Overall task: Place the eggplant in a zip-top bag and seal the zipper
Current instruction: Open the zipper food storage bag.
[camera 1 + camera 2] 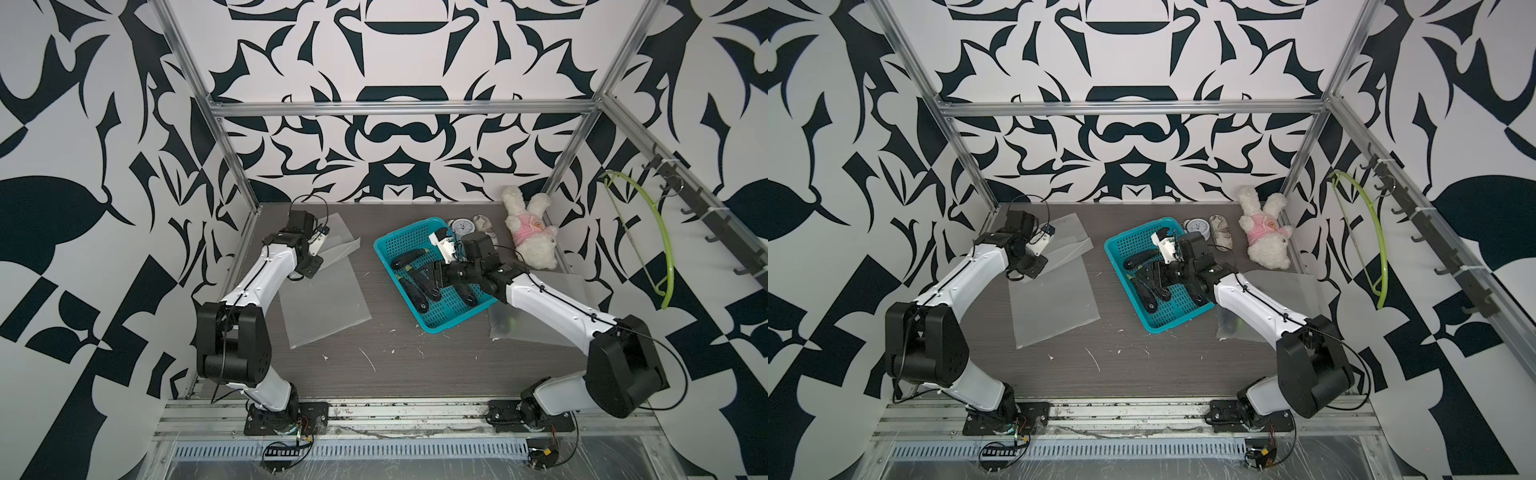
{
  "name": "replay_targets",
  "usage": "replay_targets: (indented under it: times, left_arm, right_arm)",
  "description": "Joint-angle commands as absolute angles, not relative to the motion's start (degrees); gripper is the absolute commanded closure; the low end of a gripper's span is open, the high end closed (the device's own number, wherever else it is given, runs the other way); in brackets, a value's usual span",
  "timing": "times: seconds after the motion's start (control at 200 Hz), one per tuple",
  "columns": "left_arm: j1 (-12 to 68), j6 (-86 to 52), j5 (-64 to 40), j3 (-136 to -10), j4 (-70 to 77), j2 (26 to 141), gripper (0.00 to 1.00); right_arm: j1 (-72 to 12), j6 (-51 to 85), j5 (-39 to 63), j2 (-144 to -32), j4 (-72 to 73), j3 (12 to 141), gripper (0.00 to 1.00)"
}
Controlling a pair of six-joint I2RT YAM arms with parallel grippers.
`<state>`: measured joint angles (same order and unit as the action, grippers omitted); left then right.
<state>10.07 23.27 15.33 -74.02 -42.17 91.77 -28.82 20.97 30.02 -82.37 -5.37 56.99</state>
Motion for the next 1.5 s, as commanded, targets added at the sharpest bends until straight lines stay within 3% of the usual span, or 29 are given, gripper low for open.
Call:
replay_targets:
  times: [0.0, 0.39, 0.68, 1.125, 1.44, 1.495]
  left_arm:
    - [13.27, 12.66, 17.22, -76.33, -48.82, 92.0, 1.0]
    - [19.05, -6.49, 13.12, -74.28, -47.81, 81.0, 1.0]
    - [21.75, -21.51, 13.7, -68.63, -45.31, 68.91, 1.0]
    - [23.64, -29.33, 10.72, -63.51, -41.74, 62.72, 1.0]
    - [23.81, -35.5, 7.72, -62.11, -39.85, 61.75, 1.0]
    - [23.81, -36.12, 6.69, -61.38, -39.23, 61.29, 1.0]
  right_arm:
    - [-31.52, 27.09, 25.15, -82.72, 1.12, 59.86, 0.35]
    - [-39.49, 41.07, 18.95, -92.65, 10.61, 68.65, 0.34]
    - [-44.59, 43.95, 16.12, -99.37, 11.6, 74.72, 0.32]
    - [-46.11, 47.18, 16.34, -103.57, 15.5, 77.16, 0.33]
    - [-46.14, 49.48, 15.53, -106.52, 13.84, 79.66, 0.62]
    - [-46.14, 49.42, 15.08, -106.39, 13.32, 79.71, 0.77]
